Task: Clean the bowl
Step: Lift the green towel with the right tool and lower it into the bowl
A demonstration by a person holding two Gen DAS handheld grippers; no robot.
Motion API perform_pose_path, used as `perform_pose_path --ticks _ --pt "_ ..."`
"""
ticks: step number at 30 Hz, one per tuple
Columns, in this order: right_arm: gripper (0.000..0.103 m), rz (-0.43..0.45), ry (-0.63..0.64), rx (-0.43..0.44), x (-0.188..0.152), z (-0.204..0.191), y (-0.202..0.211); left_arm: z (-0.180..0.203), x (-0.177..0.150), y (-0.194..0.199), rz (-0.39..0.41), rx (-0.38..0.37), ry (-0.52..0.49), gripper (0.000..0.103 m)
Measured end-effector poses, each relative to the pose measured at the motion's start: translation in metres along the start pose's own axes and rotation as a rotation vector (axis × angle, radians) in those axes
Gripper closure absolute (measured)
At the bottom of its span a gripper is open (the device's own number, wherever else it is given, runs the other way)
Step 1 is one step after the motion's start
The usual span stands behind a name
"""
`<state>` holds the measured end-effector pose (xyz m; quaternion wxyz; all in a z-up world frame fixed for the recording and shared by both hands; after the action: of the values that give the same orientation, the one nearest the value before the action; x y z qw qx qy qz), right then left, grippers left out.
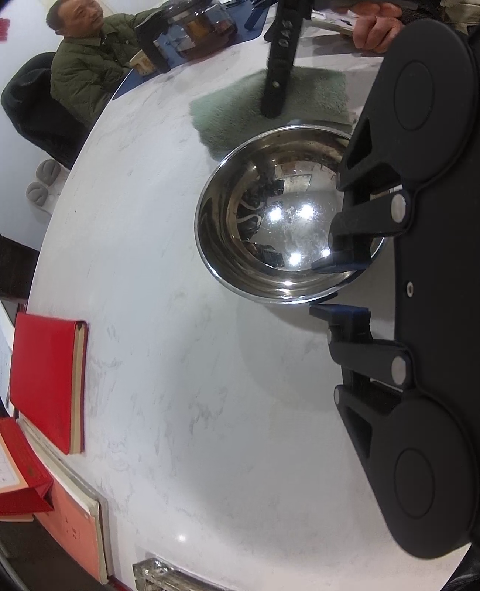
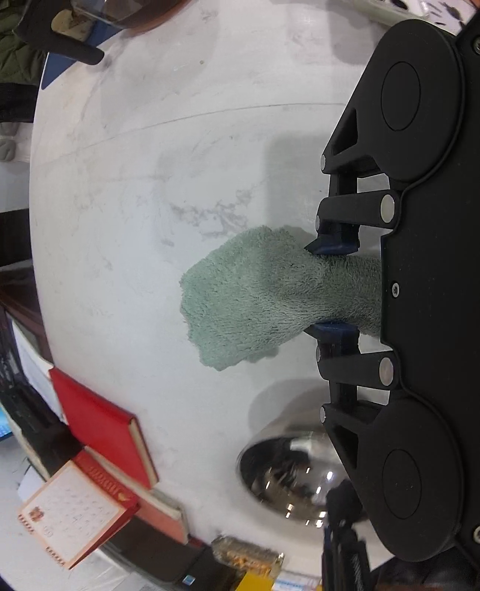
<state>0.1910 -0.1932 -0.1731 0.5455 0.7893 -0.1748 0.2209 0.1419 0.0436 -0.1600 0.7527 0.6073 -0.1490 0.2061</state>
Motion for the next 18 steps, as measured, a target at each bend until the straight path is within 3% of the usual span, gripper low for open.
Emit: perform_pose_path --ticks 9,14,18 --pt "0.070 0.079 0.036 0.163 0.022 -0.061 0.046 0.006 -0.002 0.004 0.002 -0.009 -0.002 0.087" --pt "0.070 0.031 0.076 0.234 0.019 -0.089 0.039 0.007 -0.005 0.009 0.011 -0.016 0.007 0.087" --pt "0.070 -0.049 0.113 0.234 0.004 -0.099 0.018 0.005 -0.004 0.009 0.010 -0.016 0.012 0.087"
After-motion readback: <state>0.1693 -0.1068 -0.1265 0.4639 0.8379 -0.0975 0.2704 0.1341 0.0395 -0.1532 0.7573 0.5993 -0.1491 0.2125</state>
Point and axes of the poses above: each gripper's, at about its wrist camera, not at the fingertips, and y roughly against the way its jaws point, z to its right, x to its top, the point moved 7 cm from there along -y, roughly the way its jaws point, and after that the axes turned 6 degrees about z, right-handed, at the moved point
